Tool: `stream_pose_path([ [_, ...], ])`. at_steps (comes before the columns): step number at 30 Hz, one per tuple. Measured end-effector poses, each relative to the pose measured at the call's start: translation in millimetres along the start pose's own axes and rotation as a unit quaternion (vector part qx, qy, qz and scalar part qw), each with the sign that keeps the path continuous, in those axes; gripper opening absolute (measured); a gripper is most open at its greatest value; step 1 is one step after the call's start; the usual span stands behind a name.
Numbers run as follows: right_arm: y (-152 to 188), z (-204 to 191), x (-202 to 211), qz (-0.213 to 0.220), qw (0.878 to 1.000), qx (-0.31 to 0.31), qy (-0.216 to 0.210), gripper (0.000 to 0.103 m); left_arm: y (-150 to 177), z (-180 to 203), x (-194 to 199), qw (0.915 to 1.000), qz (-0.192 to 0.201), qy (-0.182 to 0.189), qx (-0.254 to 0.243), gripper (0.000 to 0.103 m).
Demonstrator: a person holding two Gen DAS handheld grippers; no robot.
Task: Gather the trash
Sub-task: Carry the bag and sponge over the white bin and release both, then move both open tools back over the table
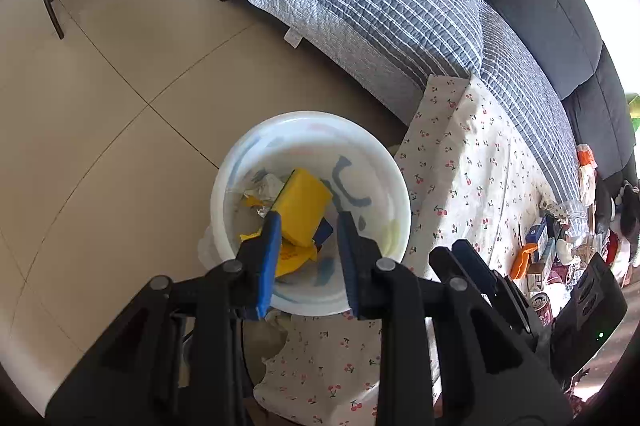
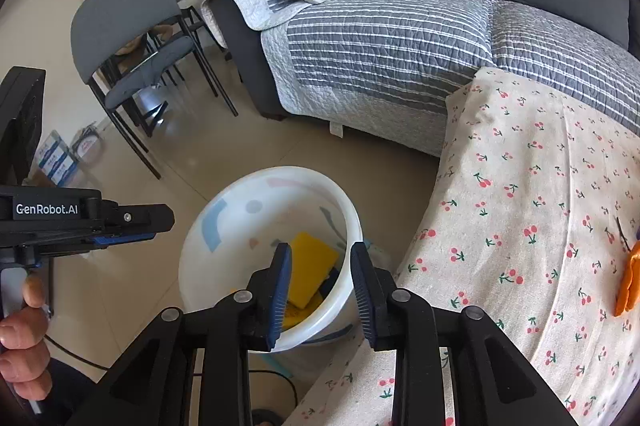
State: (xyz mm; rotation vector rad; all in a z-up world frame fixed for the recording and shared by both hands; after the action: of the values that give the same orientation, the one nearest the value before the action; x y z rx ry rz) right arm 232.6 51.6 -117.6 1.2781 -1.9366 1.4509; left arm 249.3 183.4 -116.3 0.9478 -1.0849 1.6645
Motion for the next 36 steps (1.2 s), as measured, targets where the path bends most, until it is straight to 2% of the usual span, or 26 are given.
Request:
stream_pose_path([
  [5,5,9,3,-0.006,1.0,-0.008,-0.002,0.048,3,9,-3,0.9999,-0.006,-0.003,-0.013,0.029],
  [11,17,26,11,-0.025,1.0,-0.003,0.009,0.051,6,35,-5,0.9989,-0.011,0.013,-0.044,0.03],
  [19,16,86,57,-0.029,0.998,-0.017,0.048,0.055,17,100,-6,0.9929,-0.013,0.036,-0.113,0.034],
  [22,7,116,84,-0.018,0.997,-0.021,0.078,0.057,21,130,-5,0.9884,-0.004,0.05,-0.144,0.039],
  [25,1,151,114,-0.01,0.995,-0.033,0.095,0.061,26,161,-5,0.9822,0.005,0.062,-0.177,0.048],
  [29,-5,218,161,0.011,0.988,-0.061,0.138,0.071,38,203,-16,0.9752,-0.01,0.082,-0.205,0.053],
  [33,2,308,204,0.049,0.973,-0.151,0.166,0.074,55,246,-35,0.9692,-0.02,0.078,-0.233,0.061],
  [36,15,364,220,0.056,0.956,-0.218,0.189,0.074,75,282,-52,0.9562,-0.035,0.073,-0.281,0.061],
])
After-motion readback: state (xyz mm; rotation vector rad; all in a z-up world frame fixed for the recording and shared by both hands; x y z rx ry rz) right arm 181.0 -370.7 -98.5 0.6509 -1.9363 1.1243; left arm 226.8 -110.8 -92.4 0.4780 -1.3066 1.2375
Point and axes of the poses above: each gripper's, at about its wrist camera, not at the fingertips, and x roughly against the way its jaws point, z to its right, y to its underside, the point moved 7 cm from there along -x, roughly the way its jaws point, and after that the axes turned 4 degrees about -z, right-handed, at the moved point
